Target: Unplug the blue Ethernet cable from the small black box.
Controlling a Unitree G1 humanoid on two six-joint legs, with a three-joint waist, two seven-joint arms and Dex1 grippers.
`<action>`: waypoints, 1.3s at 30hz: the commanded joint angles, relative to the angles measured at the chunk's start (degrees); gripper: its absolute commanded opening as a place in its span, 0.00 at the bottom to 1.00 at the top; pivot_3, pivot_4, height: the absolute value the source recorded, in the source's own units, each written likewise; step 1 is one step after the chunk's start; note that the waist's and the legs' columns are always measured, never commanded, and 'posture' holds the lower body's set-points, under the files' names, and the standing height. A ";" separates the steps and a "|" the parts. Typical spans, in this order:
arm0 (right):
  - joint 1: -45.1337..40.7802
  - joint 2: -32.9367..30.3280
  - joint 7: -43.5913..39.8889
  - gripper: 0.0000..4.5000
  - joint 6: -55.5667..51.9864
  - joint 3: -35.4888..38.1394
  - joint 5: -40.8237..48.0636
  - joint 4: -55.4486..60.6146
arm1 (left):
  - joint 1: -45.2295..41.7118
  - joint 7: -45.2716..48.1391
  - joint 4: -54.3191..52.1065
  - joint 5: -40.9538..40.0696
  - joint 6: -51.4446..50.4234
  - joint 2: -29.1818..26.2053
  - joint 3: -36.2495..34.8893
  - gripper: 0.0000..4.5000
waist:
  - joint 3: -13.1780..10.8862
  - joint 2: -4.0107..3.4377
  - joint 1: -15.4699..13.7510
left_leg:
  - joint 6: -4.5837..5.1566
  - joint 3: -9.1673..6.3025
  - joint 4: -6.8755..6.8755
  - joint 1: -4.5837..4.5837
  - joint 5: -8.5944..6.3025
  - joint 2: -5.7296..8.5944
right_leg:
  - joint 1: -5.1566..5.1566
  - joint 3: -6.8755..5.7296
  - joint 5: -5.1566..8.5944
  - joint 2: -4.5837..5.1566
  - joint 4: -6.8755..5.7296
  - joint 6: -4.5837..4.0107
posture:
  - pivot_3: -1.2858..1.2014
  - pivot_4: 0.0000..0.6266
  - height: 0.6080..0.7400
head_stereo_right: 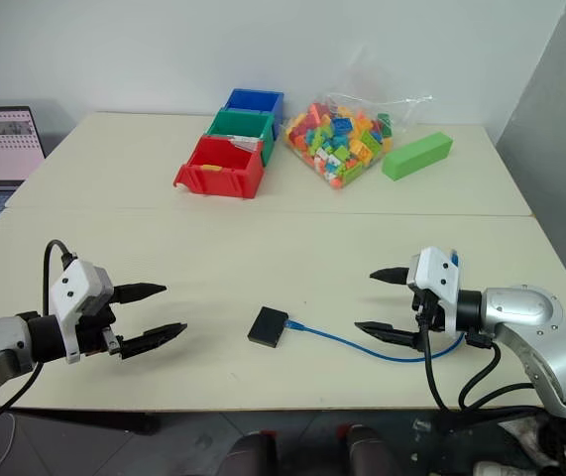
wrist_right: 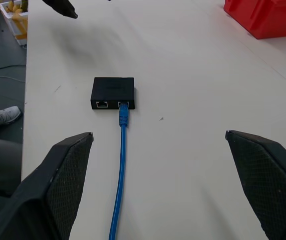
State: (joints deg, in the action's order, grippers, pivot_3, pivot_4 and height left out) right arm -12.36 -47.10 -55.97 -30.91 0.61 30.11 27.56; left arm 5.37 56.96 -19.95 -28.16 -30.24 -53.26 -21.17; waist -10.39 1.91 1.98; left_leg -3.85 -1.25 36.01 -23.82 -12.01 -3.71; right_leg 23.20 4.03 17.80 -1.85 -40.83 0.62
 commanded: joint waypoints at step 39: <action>-10.07 24.36 10.43 0.77 10.88 -26.13 -26.22 -21.81 | 3.83 11.22 -3.94 1.53 8.97 -1.53 8.59 1.00 | -0.01 -0.02 0.35 | 0.00 0.00 0.01 0.00 0.00 -0.01 | 0.03 0.00 0.00 -0.02 -0.04 -0.03 | 0.52 0.24 1.00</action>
State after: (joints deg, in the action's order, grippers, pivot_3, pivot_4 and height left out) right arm -21.48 -23.02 -45.04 -21.70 -25.01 5.02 5.10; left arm 9.75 67.58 -22.94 -26.67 -22.77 -54.26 -12.94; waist -10.39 1.89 2.33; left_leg -3.85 -1.25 36.02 -23.83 -12.01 -3.72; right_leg 23.23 4.03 17.80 -1.87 -40.87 0.59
